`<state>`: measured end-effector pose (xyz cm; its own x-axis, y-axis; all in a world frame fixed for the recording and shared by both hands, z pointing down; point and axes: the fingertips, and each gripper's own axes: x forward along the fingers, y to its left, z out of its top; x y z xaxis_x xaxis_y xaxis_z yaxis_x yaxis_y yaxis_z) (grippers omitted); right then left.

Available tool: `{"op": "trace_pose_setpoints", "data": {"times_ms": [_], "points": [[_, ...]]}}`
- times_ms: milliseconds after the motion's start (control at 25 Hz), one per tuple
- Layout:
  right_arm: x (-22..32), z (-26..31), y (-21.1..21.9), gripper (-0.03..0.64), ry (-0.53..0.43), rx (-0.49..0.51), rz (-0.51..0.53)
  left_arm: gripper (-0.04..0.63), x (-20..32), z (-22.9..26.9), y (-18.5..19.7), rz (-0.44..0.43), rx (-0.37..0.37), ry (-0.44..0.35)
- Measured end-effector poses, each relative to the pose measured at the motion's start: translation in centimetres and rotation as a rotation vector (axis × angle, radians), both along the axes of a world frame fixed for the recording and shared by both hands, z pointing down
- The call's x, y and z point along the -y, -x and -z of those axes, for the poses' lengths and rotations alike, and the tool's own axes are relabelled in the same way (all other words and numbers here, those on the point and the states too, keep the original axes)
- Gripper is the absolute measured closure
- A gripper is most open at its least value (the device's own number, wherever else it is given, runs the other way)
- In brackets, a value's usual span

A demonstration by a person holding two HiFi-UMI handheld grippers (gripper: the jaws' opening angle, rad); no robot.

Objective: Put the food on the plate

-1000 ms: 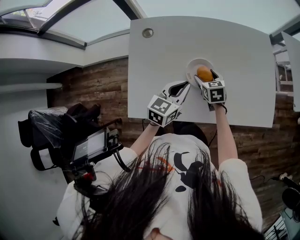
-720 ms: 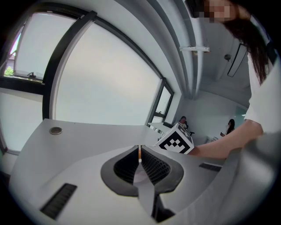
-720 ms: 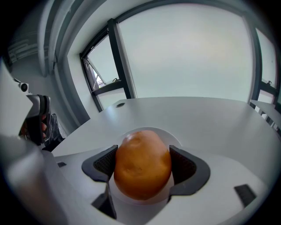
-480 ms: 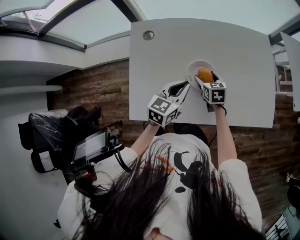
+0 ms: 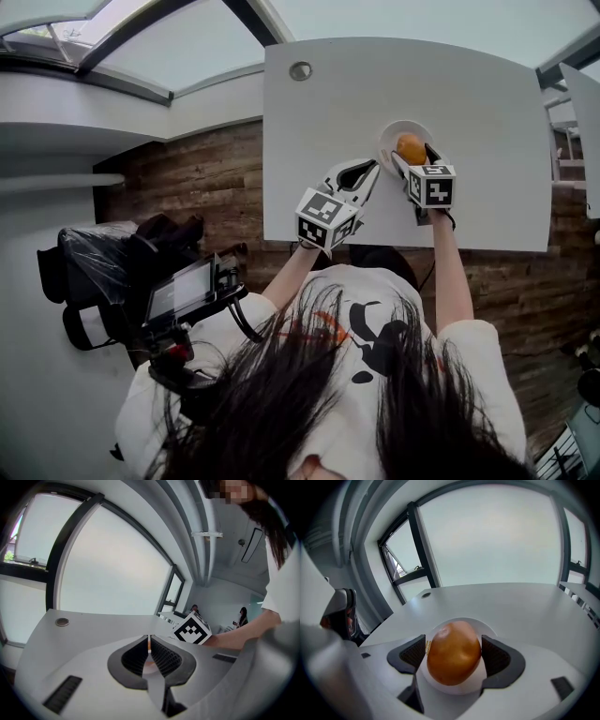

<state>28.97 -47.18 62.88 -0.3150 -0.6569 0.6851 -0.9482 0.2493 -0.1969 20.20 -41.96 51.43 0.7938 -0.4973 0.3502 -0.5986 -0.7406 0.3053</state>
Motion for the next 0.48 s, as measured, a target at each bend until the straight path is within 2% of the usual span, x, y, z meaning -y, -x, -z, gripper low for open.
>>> {"op": "trace_pose_setpoints", "data": {"times_ms": [200, 360, 480], "points": [[-0.6, 2.4, -0.5, 0.262, -0.065, -0.012, -0.074, 0.59, -0.6, 0.5, 1.0, -0.004, -0.006, -0.011], [-1.4, 5.0, -1.9, 0.262, -0.138, 0.083, -0.168, 0.59, -0.6, 0.7, 0.7, -0.003, -0.007, -0.021], [-2.4, 7.1, -2.4, 0.264, -0.225, 0.121, -0.166, 0.589, -0.6, 0.6, 0.0, -0.004, -0.005, -0.028]]}}
